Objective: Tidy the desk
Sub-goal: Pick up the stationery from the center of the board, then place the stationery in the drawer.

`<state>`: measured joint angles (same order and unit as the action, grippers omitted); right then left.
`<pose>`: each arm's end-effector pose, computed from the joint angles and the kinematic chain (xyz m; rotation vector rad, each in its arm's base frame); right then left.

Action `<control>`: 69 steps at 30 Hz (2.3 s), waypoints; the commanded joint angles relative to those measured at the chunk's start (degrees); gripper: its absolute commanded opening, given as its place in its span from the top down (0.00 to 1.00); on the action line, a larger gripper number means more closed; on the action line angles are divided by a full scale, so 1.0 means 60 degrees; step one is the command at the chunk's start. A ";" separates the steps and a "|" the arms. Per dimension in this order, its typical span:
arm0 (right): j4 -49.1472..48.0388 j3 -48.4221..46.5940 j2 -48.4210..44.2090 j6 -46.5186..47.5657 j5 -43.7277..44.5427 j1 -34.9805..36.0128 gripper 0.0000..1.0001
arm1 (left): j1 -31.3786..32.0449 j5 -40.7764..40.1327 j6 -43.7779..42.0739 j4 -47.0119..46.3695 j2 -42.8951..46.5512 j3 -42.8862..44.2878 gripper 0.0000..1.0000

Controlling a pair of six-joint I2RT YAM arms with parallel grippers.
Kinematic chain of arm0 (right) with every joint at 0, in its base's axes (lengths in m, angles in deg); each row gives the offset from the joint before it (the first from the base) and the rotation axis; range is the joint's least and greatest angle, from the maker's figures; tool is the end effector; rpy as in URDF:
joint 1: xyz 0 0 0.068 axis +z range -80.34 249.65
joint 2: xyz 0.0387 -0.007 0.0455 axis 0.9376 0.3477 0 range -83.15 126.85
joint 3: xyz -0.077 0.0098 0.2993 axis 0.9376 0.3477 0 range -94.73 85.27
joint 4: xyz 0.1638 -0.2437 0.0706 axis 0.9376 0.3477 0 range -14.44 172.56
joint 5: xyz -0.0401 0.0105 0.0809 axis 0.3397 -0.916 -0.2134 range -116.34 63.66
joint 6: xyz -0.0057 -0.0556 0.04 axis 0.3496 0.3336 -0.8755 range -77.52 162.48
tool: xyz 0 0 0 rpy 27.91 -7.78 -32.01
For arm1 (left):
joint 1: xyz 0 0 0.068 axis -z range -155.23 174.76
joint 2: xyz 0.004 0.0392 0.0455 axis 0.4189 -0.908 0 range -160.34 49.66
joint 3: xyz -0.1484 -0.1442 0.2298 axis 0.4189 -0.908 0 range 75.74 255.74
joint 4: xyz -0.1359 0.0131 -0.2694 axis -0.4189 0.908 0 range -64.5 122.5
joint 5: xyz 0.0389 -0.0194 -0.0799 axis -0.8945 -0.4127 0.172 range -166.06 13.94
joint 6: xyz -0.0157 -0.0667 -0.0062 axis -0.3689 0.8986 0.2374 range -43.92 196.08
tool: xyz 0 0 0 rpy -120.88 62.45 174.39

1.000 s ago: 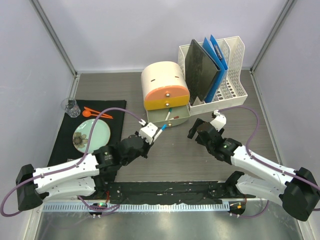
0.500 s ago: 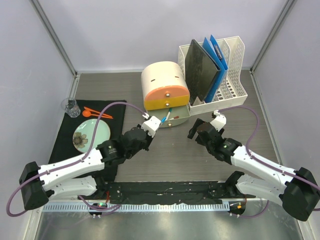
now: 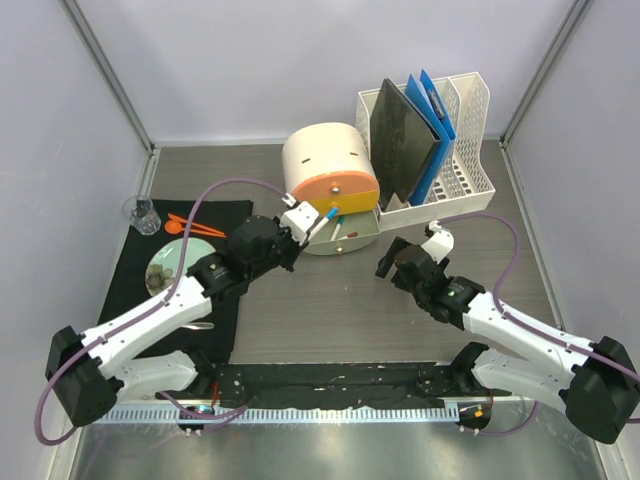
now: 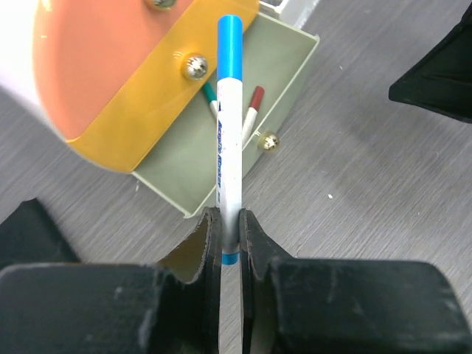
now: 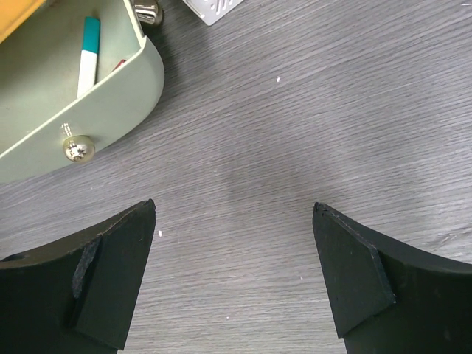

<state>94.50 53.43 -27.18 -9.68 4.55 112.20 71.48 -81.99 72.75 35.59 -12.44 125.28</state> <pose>0.1869 0.1327 0.2174 0.4464 2.1665 0.2901 0.2047 -0.2089 0.3261 0.7769 1.8265 -0.3929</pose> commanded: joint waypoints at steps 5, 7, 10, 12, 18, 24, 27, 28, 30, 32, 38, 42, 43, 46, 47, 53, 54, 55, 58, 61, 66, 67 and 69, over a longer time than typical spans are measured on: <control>-0.0051 0.0032 -0.0216 -0.0169 0.0315 0.0028 0.07 | -0.0974 0.2131 -0.1274 -0.0319 -0.1542 0.0912 1.00; -0.0051 0.0032 -0.0202 -0.0111 0.0359 0.0028 0.07 | -0.1033 0.2292 -0.1684 -0.0085 -0.2140 0.1249 1.00; -0.0037 -0.0026 -0.0172 -0.0066 0.0330 0.0028 0.07 | -0.1063 0.2540 -0.1964 0.0091 -0.2829 0.1674 1.00; -0.0022 -0.0012 -0.0216 -0.0095 0.0344 0.0028 0.07 | -0.1077 0.2513 -0.1993 -0.0040 -0.3066 0.1777 1.00; 0.0051 0.0120 -0.0465 -0.0125 0.0329 0.0028 0.07 | -0.1092 0.1943 -0.2096 0.0296 -0.3901 0.2275 1.00; 0.0066 0.0208 -0.0553 -0.0169 0.0373 0.0028 0.07 | -0.1092 0.1049 -0.1877 0.0340 -0.4458 0.2480 1.00; 0.0110 0.0179 -0.0524 -0.0183 0.0359 0.0014 0.07 | -0.1092 0.0507 -0.1744 0.0311 -0.4634 0.2524 1.00; 0.0110 0.0179 -0.0524 -0.0198 0.0359 0.0028 0.07 | -0.1092 0.0419 -0.1715 0.0369 -0.4692 0.2568 1.00; 0.0154 0.0150 -0.0553 -0.0198 0.0373 0.0014 0.07 | -0.1092 0.0257 -0.1569 0.0544 -0.4838 0.2685 0.94; 0.0154 0.0193 -0.0582 -0.0213 0.0388 0.0028 0.07 | -0.1092 0.0081 -0.1481 0.0633 -0.4868 0.2759 0.87; 0.0139 0.0150 -0.0509 -0.0198 0.0286 0.0028 0.07 | -0.1078 0.0344 -0.1057 0.0619 -0.4518 0.2584 0.69; 0.0140 0.0106 -0.0378 -0.0198 0.0242 0.0014 0.07 | -0.1078 0.0344 -0.0764 0.0356 -0.4020 0.2364 0.65; 0.0139 0.0120 -0.0377 -0.0227 0.0212 0.0043 0.07 | -0.1078 0.0388 -0.0748 0.0326 -0.3918 0.2320 0.64; 0.0140 0.0120 -0.0348 -0.0198 0.0139 0.0028 0.07 | -0.1092 0.0476 -0.0399 0.0224 -0.3405 0.2159 0.63; 0.0139 0.0120 -0.0333 -0.0213 0.0139 0.0028 0.07 | -0.1078 0.0563 -0.0237 0.0165 -0.3056 0.2115 0.63; -0.0167 0.0091 0.0076 -0.0212 -0.0211 0.0028 0.06 | -0.1078 0.0696 0.0906 -0.0493 -0.1532 0.1310 0.49; -0.0226 0.0047 0.0193 -0.0155 -0.0343 0.0028 0.06 | -0.1078 0.0580 0.1009 -0.0582 -0.1384 0.1178 0.48; -0.0314 0.0003 0.0383 -0.0111 -0.0475 0.0028 0.06 | -0.1078 0.0492 0.1097 -0.0568 -0.1266 0.1003 0.44; -0.0797 -0.0084 0.0749 0.0153 -0.1105 0.0028 0.06 | -0.1078 -0.0165 0.1477 -0.0290 -0.0768 0.0768 0.37; -0.1368 -0.0158 0.1306 0.0416 -0.1954 0.0028 0.06 | -0.1092 -0.0590 0.1946 -0.0071 -0.0270 0.0534 0.32; -0.1809 -0.0377 0.2126 0.0534 -0.2527 0.0028 0.07 | -0.1311 -0.1090 0.2910 0.0544 0.0243 0.0401 0.21; -0.1838 -0.0363 0.2142 0.0534 -0.2498 0.0028 0.07 | -0.1399 -0.1135 0.3044 0.0661 0.0302 0.0444 0.20; -0.2042 -0.0320 0.2055 0.0593 -0.2440 0.0028 0.07 | -0.1793 -0.0902 0.3395 0.0897 0.0317 0.0488 0.20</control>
<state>86.89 53.74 -14.38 -7.41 -8.74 112.20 64.05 -85.84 86.93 38.72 -12.14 127.66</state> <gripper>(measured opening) 0.933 0.800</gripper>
